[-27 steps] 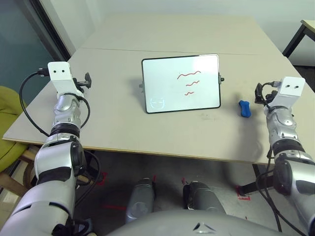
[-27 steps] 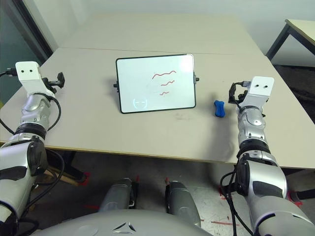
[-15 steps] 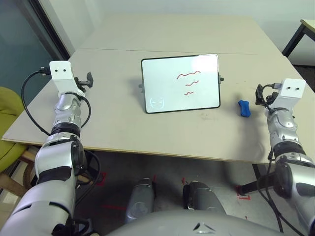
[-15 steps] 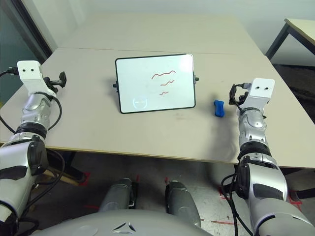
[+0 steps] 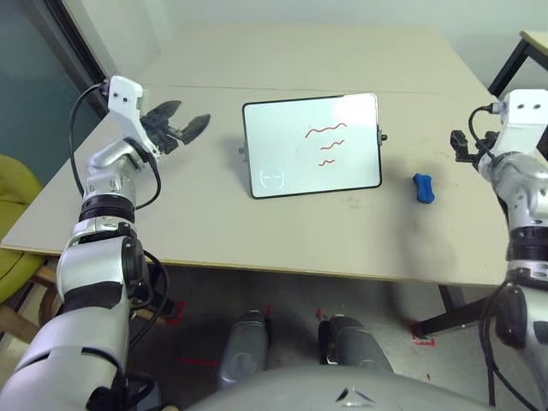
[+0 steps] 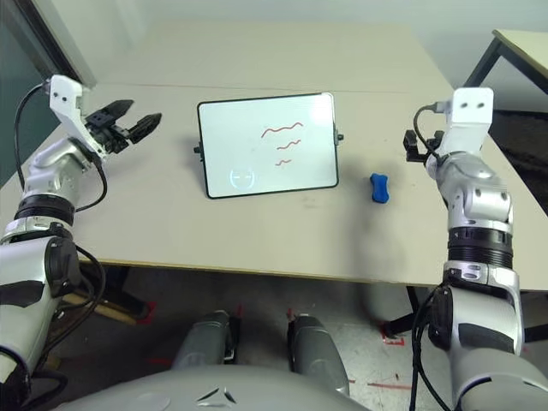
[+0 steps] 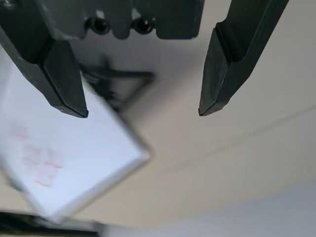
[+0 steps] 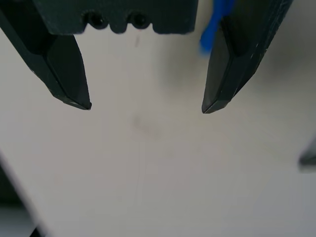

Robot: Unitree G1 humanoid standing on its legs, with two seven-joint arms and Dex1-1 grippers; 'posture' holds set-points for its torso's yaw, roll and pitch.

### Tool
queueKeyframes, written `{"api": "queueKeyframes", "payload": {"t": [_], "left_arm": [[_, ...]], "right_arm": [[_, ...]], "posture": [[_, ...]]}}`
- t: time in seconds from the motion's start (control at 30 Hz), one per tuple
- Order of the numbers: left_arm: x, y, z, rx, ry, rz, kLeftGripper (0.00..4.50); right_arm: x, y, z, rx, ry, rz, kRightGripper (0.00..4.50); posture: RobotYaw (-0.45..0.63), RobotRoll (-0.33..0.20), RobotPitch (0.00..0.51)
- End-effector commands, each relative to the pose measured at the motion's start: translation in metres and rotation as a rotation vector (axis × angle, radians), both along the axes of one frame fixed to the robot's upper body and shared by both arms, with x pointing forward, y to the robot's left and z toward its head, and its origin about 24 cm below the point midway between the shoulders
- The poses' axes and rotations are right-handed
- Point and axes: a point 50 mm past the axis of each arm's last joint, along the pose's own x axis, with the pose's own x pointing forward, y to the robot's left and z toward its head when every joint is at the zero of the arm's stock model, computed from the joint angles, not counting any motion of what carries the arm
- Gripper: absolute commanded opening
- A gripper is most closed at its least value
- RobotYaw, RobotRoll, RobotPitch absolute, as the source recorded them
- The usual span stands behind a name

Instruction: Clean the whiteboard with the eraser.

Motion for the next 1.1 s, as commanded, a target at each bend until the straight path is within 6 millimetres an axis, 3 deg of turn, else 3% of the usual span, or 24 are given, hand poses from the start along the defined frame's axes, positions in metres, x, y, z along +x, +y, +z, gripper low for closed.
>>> {"api": "queueKeyframes", "payload": {"t": [0.03, 0.17, 0.37, 0.7, 1.0, 1.1], "left_arm": [[-0.007, -0.008, 0.005, 0.043, 0.060, -0.163, 4.50], [-0.016, -0.014, 0.003, 0.062, 0.164, -0.316, 4.50], [-0.023, -0.018, 0.003, 0.061, 0.255, -0.400, 4.50], [-0.027, -0.018, 0.006, 0.056, 0.243, -0.401, 4.50], [-0.028, -0.017, 0.005, 0.056, 0.239, -0.392, 4.50], [-0.028, -0.019, 0.005, 0.054, 0.236, -0.392, 4.50]], "right_arm": [[-0.005, 0.013, 0.006, 0.039, 0.115, 0.072, 4.47], [-0.009, 0.019, -0.001, 0.057, 0.211, 0.099, 4.47], [-0.006, 0.023, -0.015, 0.051, 0.281, 0.096, 4.47], [-0.004, 0.029, -0.034, 0.068, 0.343, 0.109, 4.47], [-0.002, 0.028, -0.038, 0.080, 0.357, 0.105, 4.47], [-0.002, 0.028, -0.041, 0.077, 0.363, 0.104, 3.86]], "posture": [[0.12, 0.000, 0.038], [0.12, 0.000, 0.043], [0.12, 0.000, 0.045], [0.15, 0.000, 0.033], [0.15, 0.000, 0.033], [0.15, 0.000, 0.035]]}}
